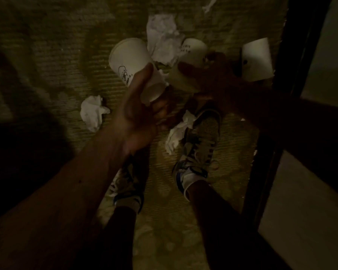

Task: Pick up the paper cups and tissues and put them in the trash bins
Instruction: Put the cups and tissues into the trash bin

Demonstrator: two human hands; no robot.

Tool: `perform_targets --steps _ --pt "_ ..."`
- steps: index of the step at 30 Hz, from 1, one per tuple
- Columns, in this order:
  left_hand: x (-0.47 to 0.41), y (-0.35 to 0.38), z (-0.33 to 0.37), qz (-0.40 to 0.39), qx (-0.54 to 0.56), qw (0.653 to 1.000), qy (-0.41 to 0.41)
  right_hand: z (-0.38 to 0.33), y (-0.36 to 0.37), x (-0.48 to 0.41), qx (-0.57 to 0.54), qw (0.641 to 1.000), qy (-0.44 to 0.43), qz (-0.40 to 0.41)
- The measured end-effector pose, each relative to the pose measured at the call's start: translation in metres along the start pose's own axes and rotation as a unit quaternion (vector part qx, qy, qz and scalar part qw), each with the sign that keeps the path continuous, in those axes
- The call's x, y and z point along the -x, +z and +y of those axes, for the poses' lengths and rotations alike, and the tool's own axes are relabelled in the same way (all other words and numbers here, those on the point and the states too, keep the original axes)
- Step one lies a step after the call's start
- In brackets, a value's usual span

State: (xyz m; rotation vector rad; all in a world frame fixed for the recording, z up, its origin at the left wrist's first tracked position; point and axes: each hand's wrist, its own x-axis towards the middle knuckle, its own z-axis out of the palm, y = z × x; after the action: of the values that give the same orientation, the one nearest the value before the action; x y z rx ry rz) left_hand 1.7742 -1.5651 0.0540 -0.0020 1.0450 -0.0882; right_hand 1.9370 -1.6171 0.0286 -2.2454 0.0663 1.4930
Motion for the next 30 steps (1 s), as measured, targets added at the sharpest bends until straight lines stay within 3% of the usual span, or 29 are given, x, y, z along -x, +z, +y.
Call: perform_targets --steps 3,6,8,10,12,14,15,20,25,28,30 --pt "-0.003 0.030 0.002 -0.081 0.047 0.996 -0.004 0.010 -0.021 0.018 -0.049 0.996 0.023 -0.070" --pt "-0.005 0.056 0.002 -0.094 0.022 0.995 -0.003 0.014 -0.043 0.027 -0.052 0.989 0.029 -0.138" --pt "-0.004 0.069 0.006 -0.123 0.014 0.992 -0.007 0.006 -0.059 0.023 0.003 0.989 0.010 -0.145" --pt "-0.005 0.077 0.010 -0.105 -0.007 0.994 -0.007 0.001 -0.081 0.010 0.125 0.987 -0.062 -0.078" --pt "-0.010 0.078 0.011 -0.015 -0.051 0.999 0.010 0.006 -0.107 -0.008 0.249 0.960 -0.119 0.043" --pt "-0.016 0.079 0.010 0.038 -0.065 0.997 0.013 0.015 -0.127 -0.022 0.329 0.926 -0.135 0.130" --pt "-0.018 0.079 0.009 0.047 -0.075 0.996 0.010 0.021 -0.133 -0.029 0.336 0.923 -0.129 0.135" --pt "-0.037 0.079 0.003 0.083 -0.123 0.989 0.024 0.040 -0.123 -0.060 0.293 0.950 -0.083 0.070" --pt "-0.030 0.077 0.002 0.113 -0.177 0.977 0.022 0.044 -0.105 -0.055 0.327 0.934 -0.132 0.062" --pt "-0.007 0.077 0.015 0.117 -0.205 0.971 0.026 0.024 -0.093 -0.027 0.151 0.984 -0.074 0.054" --pt "0.017 0.082 0.026 0.123 -0.224 0.966 0.036 0.008 -0.090 -0.002 0.014 0.999 -0.015 0.050"
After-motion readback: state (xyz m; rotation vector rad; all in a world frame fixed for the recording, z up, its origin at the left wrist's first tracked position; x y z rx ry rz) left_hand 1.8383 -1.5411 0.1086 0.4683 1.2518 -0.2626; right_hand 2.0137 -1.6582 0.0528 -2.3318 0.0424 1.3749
